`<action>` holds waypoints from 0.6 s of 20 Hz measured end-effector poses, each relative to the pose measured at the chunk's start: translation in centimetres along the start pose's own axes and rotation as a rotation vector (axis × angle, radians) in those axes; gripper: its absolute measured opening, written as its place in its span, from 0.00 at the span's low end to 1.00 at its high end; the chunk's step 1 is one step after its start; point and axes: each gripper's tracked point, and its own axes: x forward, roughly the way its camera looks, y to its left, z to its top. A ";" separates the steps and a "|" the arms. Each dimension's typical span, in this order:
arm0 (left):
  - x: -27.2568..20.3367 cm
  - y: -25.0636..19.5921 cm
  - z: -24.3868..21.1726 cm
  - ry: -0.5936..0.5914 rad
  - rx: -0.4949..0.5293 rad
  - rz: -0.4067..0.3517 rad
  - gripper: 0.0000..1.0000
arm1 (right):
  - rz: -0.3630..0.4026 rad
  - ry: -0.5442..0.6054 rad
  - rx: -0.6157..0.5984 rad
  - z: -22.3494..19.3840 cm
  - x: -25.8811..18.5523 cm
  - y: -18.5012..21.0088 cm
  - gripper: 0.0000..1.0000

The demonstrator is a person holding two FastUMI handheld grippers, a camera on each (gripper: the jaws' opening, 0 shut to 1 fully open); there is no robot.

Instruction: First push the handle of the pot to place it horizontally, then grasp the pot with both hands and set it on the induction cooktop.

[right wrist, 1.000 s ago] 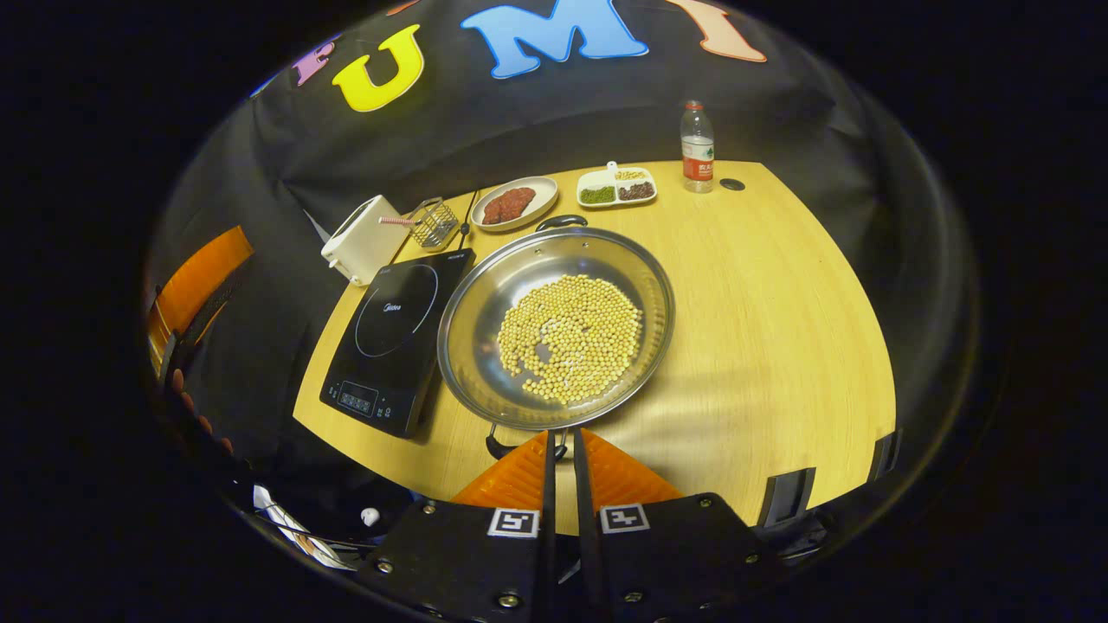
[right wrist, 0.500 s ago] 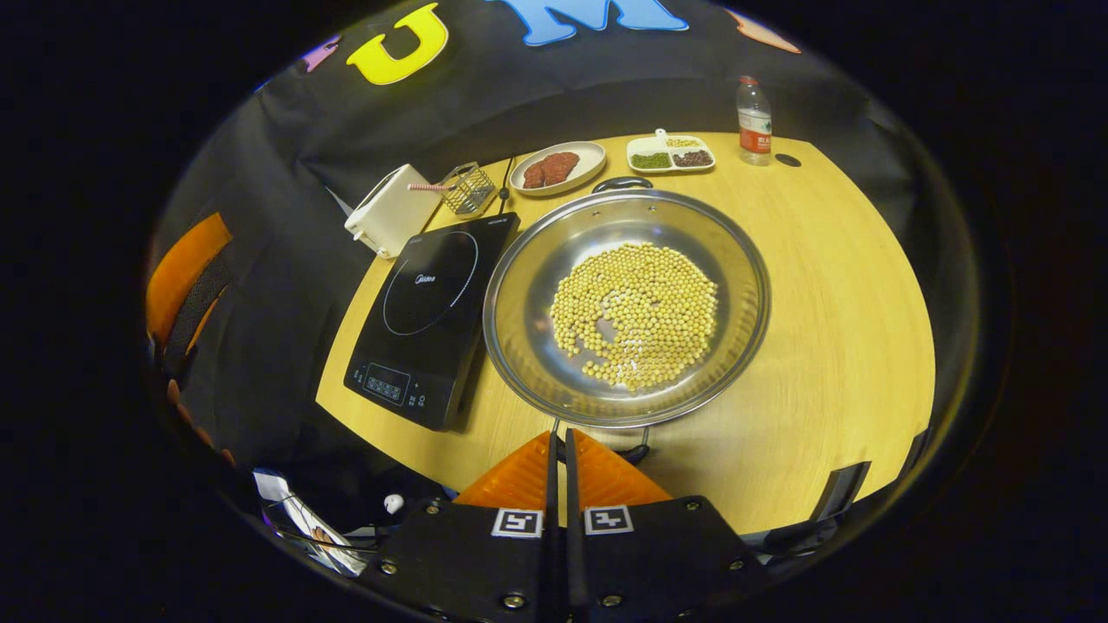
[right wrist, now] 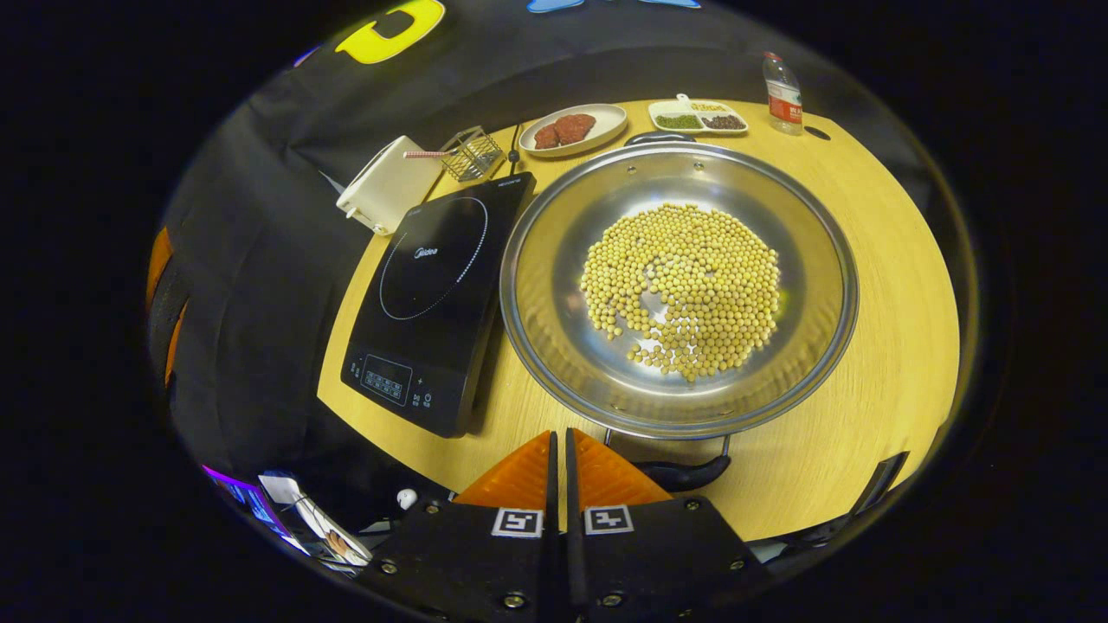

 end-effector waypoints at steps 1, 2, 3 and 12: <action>0.0 0.3 -0.1 0.000 0.001 0.004 0.99 | -0.006 0.008 0.016 -0.1 0.4 -0.3 0.04; 0.0 0.4 0.0 0.001 0.001 0.007 0.97 | -0.008 0.010 0.032 -0.1 0.7 -0.6 0.04; 0.0 0.4 -0.1 0.002 0.000 0.009 0.97 | 0.005 0.009 0.054 -0.1 0.9 -0.5 0.04; 0.9 -1.1 0.1 0.004 0.006 -0.025 0.97 | -0.005 -0.005 0.148 -0.1 0.5 -2.9 0.00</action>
